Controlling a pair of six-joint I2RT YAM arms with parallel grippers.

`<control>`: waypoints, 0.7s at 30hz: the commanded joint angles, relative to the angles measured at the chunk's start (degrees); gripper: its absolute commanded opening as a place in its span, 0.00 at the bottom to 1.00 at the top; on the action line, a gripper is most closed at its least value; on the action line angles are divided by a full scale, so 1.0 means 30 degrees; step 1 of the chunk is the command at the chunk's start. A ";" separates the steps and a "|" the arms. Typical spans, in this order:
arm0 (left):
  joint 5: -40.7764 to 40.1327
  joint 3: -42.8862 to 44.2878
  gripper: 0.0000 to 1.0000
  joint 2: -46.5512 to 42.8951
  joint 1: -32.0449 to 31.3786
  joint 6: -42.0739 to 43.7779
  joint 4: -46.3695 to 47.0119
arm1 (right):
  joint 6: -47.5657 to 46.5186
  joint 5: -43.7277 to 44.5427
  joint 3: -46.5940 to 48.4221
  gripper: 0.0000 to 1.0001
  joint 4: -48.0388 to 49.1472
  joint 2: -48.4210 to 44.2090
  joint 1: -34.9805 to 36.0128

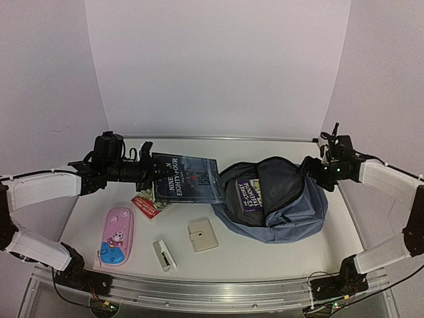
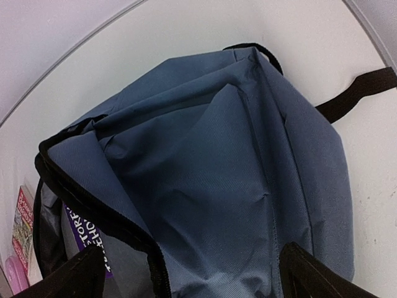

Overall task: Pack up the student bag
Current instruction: Place the book in the student bag.

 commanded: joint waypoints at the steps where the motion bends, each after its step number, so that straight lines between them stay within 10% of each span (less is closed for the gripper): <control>1: 0.0999 0.0273 0.00 0.0136 -0.0069 -0.0318 0.3180 | -0.0233 -0.1365 -0.0476 0.90 0.1021 0.0478 0.0001; 6: 0.0906 0.0531 0.00 0.0691 -0.0229 -0.0326 0.3465 | 0.0342 -0.3721 -0.0888 0.64 0.2838 0.1149 0.0002; 13: -0.0393 0.0931 0.00 0.2528 -0.1365 -0.0755 0.4912 | 0.0756 -0.4367 -0.0061 0.00 0.3327 0.0232 0.0005; 21: -0.0823 0.3540 0.00 0.6965 -0.2641 -0.2146 0.8172 | 0.1426 -0.5644 0.1361 0.00 0.2407 -0.2621 0.0003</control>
